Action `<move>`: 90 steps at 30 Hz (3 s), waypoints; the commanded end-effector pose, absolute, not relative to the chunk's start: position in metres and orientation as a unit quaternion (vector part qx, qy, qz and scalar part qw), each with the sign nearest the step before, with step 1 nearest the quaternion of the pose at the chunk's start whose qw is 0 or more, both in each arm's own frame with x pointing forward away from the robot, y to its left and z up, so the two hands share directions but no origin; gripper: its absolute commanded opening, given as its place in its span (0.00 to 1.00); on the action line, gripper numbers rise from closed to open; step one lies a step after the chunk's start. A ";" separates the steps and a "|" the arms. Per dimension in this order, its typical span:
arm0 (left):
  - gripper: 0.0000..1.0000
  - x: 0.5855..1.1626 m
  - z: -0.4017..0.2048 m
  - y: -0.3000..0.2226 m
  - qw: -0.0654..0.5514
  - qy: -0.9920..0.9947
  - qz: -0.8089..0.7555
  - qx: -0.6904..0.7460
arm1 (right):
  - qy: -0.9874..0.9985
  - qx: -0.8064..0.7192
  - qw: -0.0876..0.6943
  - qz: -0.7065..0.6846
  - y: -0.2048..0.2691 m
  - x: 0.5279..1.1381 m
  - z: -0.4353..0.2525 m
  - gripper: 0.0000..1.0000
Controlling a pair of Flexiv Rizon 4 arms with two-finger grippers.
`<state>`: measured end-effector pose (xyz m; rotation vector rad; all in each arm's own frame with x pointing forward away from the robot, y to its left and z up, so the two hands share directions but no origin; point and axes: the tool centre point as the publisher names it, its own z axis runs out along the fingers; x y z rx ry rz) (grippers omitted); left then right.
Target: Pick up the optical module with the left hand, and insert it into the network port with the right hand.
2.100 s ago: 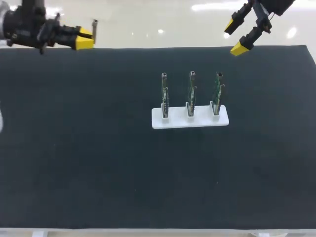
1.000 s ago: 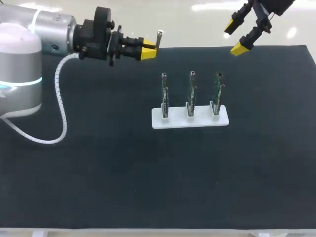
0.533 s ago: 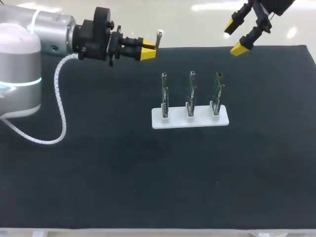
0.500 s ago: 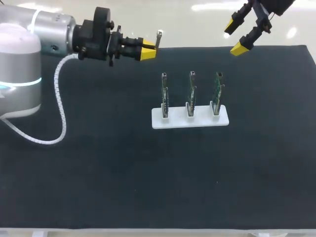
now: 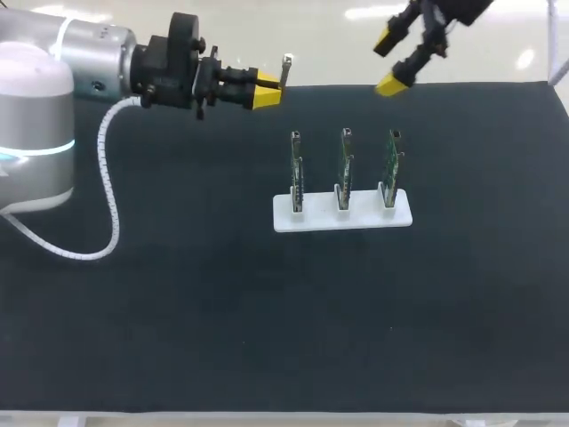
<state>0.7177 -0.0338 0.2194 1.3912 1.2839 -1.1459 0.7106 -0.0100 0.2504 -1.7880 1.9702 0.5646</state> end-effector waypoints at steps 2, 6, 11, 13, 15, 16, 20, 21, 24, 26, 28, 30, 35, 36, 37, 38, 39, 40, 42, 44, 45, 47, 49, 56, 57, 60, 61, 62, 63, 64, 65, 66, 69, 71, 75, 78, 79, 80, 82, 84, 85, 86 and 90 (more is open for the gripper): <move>0.00 0.716 0.219 -0.034 0.451 0.520 -0.461 0.561 | 0.711 -0.642 0.222 0.181 0.026 0.704 0.252 1.00; 0.00 0.716 0.219 -0.034 0.451 0.520 -0.461 0.561 | 0.711 -0.639 0.225 0.188 0.046 0.702 0.254 1.00; 0.00 0.716 0.219 -0.034 0.451 0.520 -0.461 0.561 | 0.716 -0.634 0.226 0.186 0.063 0.704 0.258 1.00; 0.00 0.716 0.219 -0.034 0.451 0.520 -0.461 0.561 | 0.716 -0.634 0.225 0.185 0.069 0.708 0.262 1.00; 0.00 0.716 0.219 -0.034 0.451 0.520 -0.461 0.561 | 0.716 -0.632 0.222 0.195 0.074 0.711 0.263 1.00; 0.00 0.716 0.219 -0.034 0.451 0.520 -0.461 0.561 | 0.716 -0.633 0.222 0.195 0.077 0.713 0.264 1.00; 0.00 0.716 0.219 -0.034 0.451 0.520 -0.461 0.561 | 0.720 -0.628 0.220 0.197 0.086 0.714 0.268 1.00; 0.00 0.716 0.219 -0.034 0.451 0.520 -0.461 0.561 | 0.720 -0.628 0.219 0.197 0.089 0.715 0.269 1.00; 0.00 0.716 0.219 -0.034 0.451 0.520 -0.461 0.561 | 0.722 -0.627 0.218 0.197 0.094 0.718 0.271 1.00; 0.00 0.716 0.219 -0.034 0.451 0.520 -0.461 0.561 | 0.722 -0.627 0.219 0.194 0.097 0.719 0.271 1.00; 0.00 0.716 0.219 -0.034 0.451 0.520 -0.461 0.561 | 0.722 -0.628 0.219 0.192 0.099 0.720 0.271 0.88; 0.00 0.716 0.219 -0.034 0.451 0.520 -0.461 0.561 | 0.721 -0.629 0.220 0.193 0.100 0.721 0.271 0.84; 0.00 0.716 0.219 -0.034 0.451 0.520 -0.461 0.561 | 0.721 -0.628 0.220 0.195 0.101 0.720 0.269 0.67; 0.00 0.716 0.219 -0.034 0.451 0.520 -0.461 0.561 | 0.721 -0.627 0.220 0.195 0.101 0.720 0.268 0.69; 0.00 0.716 0.219 -0.034 0.451 0.520 -0.461 0.561 | 0.721 -0.627 0.221 0.196 0.102 0.720 0.267 0.68; 0.00 0.716 0.219 -0.034 0.451 0.520 -0.461 0.561 | 0.721 -0.626 0.221 0.197 0.102 0.720 0.267 0.65; 0.00 0.716 0.219 -0.034 0.451 0.520 -0.461 0.561 | 0.721 -0.626 0.222 0.197 0.102 0.719 0.266 0.64; 0.00 0.716 0.219 -0.034 0.451 0.520 -0.461 0.561 | 0.721 -0.625 0.223 0.197 0.102 0.719 0.266 0.64; 0.00 0.716 0.219 -0.034 0.451 0.520 -0.461 0.561 | 0.722 -0.624 0.224 0.198 0.102 0.719 0.264 0.61; 0.00 0.716 0.219 -0.034 0.451 0.520 -0.461 0.561 | 0.722 -0.624 0.225 0.199 0.102 0.718 0.263 0.56; 0.00 0.716 0.219 -0.034 0.451 0.520 -0.461 0.561 | 0.722 -0.623 0.225 0.199 0.101 0.717 0.262 0.56; 0.00 0.716 0.219 -0.034 0.451 0.520 -0.461 0.561 | 0.723 -0.622 0.226 0.198 0.102 0.716 0.261 0.49; 0.00 0.716 0.219 -0.034 0.451 0.520 -0.461 0.561 | 0.723 -0.621 0.227 0.198 0.102 0.716 0.261 0.49; 0.00 0.716 0.219 -0.034 0.451 0.520 -0.461 0.561 | 0.725 -0.619 0.230 0.197 0.102 0.713 0.259 0.47; 0.00 0.716 0.219 -0.034 0.451 0.520 -0.461 0.561 | 0.725 -0.618 0.230 0.197 0.102 0.713 0.259 0.47; 0.00 0.716 0.219 -0.034 0.451 0.520 -0.461 0.561 | 0.726 -0.618 0.229 0.196 0.102 0.712 0.259 0.47; 0.00 0.716 0.219 -0.034 0.451 0.520 -0.461 0.561 | 0.727 -0.617 0.229 0.195 0.102 0.712 0.259 0.47; 0.00 0.716 0.219 -0.034 0.451 0.520 -0.461 0.561 | 0.727 -0.617 0.229 0.195 0.102 0.711 0.259 0.46; 0.00 0.716 0.219 -0.034 0.451 0.520 -0.461 0.561 | 0.727 -0.618 0.229 0.196 0.102 0.711 0.259 0.46; 0.00 0.716 0.219 -0.034 0.451 0.520 -0.461 0.561 | 0.726 -0.618 0.228 0.195 0.102 0.712 0.260 0.45; 0.00 0.716 0.219 -0.034 0.451 0.520 -0.461 0.561 | 0.726 -0.619 0.228 0.195 0.102 0.712 0.260 0.44; 0.00 0.716 0.219 -0.034 0.451 0.520 -0.461 0.561 | 0.726 -0.619 0.228 0.195 0.101 0.712 0.260 0.42; 0.00 0.716 0.219 -0.034 0.451 0.520 -0.461 0.561 | 0.726 -0.619 0.226 0.195 0.101 0.712 0.261 0.37; 0.00 0.716 0.219 -0.034 0.451 0.520 -0.461 0.561 | 0.726 -0.620 0.225 0.196 0.101 0.714 0.261 0.36; 0.00 0.716 0.219 -0.034 0.451 0.520 -0.461 0.561 | 0.725 -0.621 0.226 0.194 0.101 0.716 0.261 0.33; 0.00 0.716 0.219 -0.034 0.451 0.520 -0.461 0.561 | 0.725 -0.622 0.225 0.193 0.101 0.716 0.261 0.32; 0.00 0.716 0.219 -0.034 0.451 0.520 -0.461 0.561 | 0.725 -0.622 0.225 0.193 0.102 0.716 0.261 0.31; 0.00 0.716 0.219 -0.034 0.451 0.520 -0.461 0.561 | 0.726 -0.621 0.225 0.192 0.102 0.716 0.262 0.30; 0.00 0.716 0.219 -0.034 0.451 0.520 -0.461 0.561 | 0.726 -0.621 0.225 0.192 0.103 0.716 0.262 0.25; 0.00 0.716 0.219 -0.034 0.451 0.520 -0.461 0.561 | 0.727 -0.620 0.225 0.192 0.105 0.716 0.262 0.23; 0.00 0.716 0.219 -0.034 0.451 0.520 -0.461 0.561 | 0.727 -0.620 0.225 0.192 0.106 0.716 0.262 0.24; 0.00 0.716 0.219 -0.034 0.451 0.520 -0.461 0.561 | 0.727 -0.619 0.225 0.192 0.106 0.716 0.261 0.24; 0.00 0.716 0.219 -0.034 0.451 0.520 -0.461 0.561 | 0.727 -0.619 0.226 0.192 0.108 0.716 0.260 0.03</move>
